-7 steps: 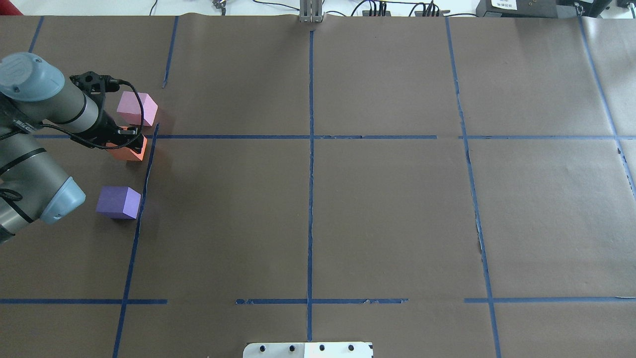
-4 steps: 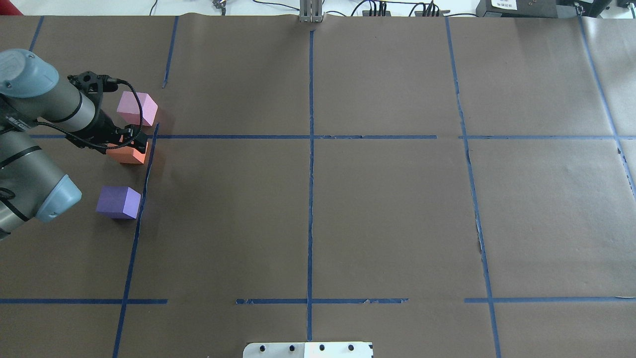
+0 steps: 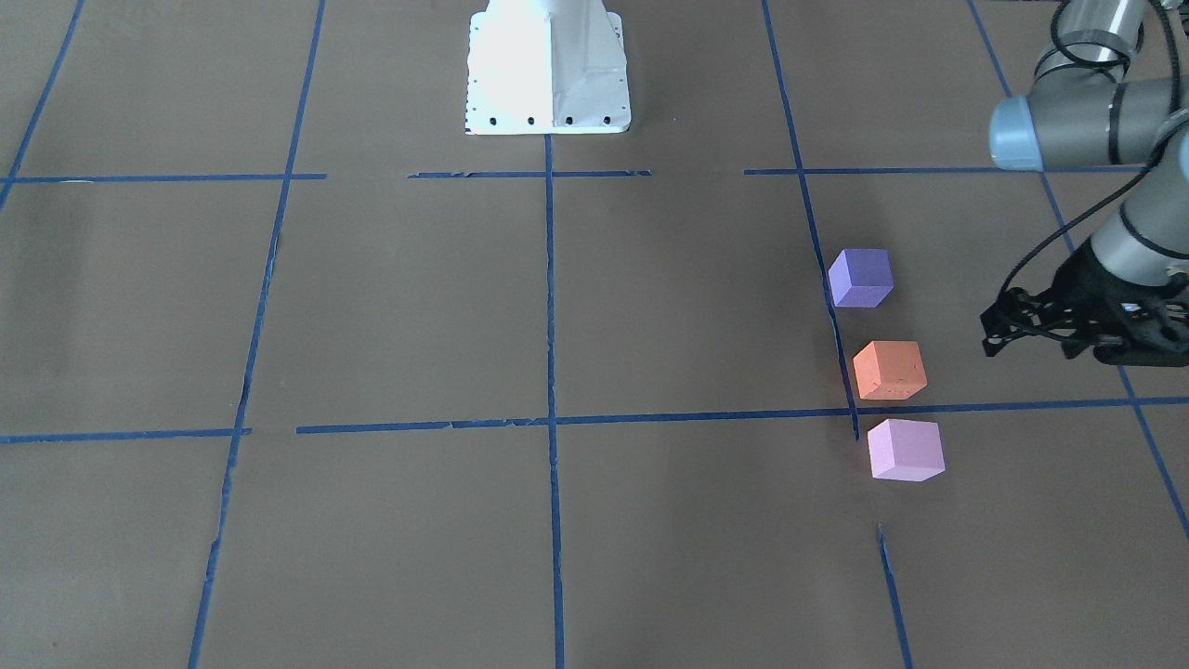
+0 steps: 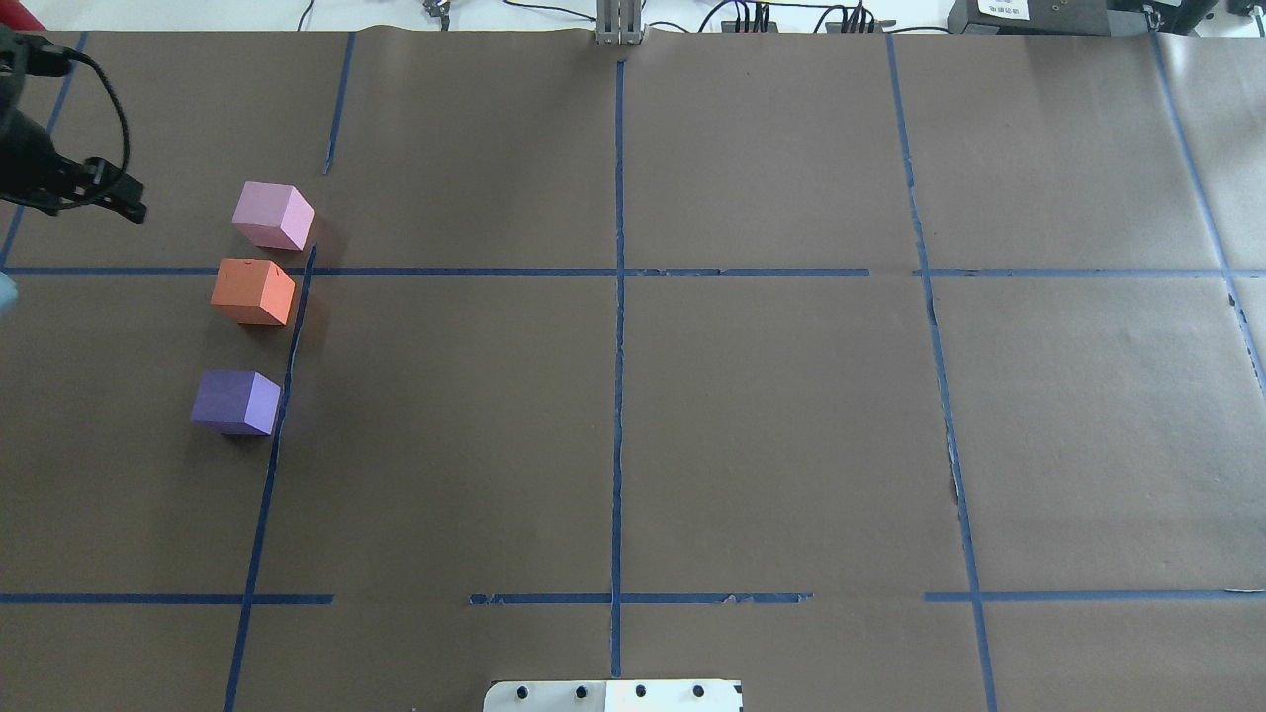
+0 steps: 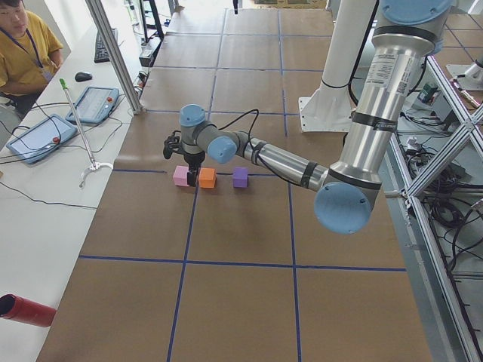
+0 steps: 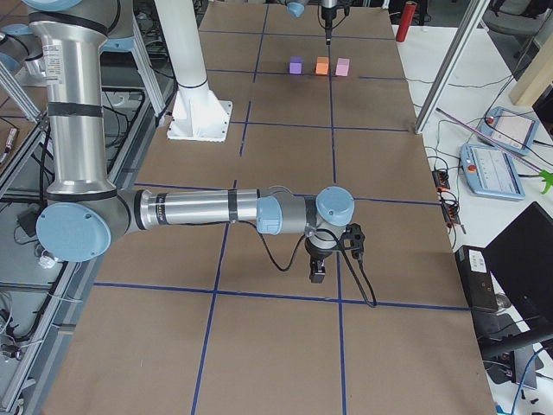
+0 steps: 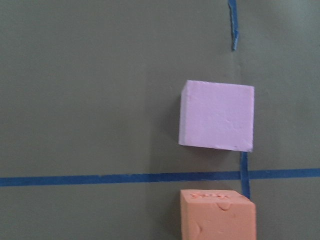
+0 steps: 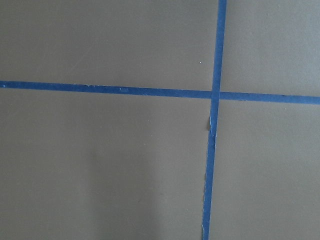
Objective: Arrange blocks in a line
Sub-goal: 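Open the left gripper and lift it away from the cubes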
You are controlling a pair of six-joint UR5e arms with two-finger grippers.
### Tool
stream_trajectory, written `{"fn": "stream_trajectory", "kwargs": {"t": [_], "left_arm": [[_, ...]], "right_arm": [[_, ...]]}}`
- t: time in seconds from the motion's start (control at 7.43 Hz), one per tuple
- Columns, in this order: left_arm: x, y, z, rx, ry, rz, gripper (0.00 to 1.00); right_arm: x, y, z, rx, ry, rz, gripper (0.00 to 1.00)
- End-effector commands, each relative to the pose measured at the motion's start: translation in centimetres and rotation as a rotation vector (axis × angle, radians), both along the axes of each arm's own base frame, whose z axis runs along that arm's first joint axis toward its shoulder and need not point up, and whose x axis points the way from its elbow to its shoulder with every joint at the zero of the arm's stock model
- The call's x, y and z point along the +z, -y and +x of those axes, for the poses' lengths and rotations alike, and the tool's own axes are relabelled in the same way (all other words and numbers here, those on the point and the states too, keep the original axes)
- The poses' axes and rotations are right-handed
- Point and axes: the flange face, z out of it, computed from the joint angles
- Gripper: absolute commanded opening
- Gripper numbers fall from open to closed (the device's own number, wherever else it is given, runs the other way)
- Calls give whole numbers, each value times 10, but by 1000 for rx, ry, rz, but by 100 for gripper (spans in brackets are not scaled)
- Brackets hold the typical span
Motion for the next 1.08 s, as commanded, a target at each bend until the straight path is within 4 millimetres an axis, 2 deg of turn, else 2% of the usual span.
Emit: {"fn": "stream_trajectory", "kwargs": {"t": [0.0,0.13,0.27,0.4,0.94], "left_arm": [[79,-15,-139,90,109,87,100],[124,-35,-183,143,135,101,100],[133,-43,-200,120,136,88,100],[142,-49,-200,121,126,68,100],[139,-50,-198,124,114,76,100]], "right_arm": [[0,0,0,0,0,0,100],[0,0,0,0,0,0,100],[0,0,0,0,0,0,100],[0,0,0,0,0,0,100],[0,0,0,0,0,0,100]]}}
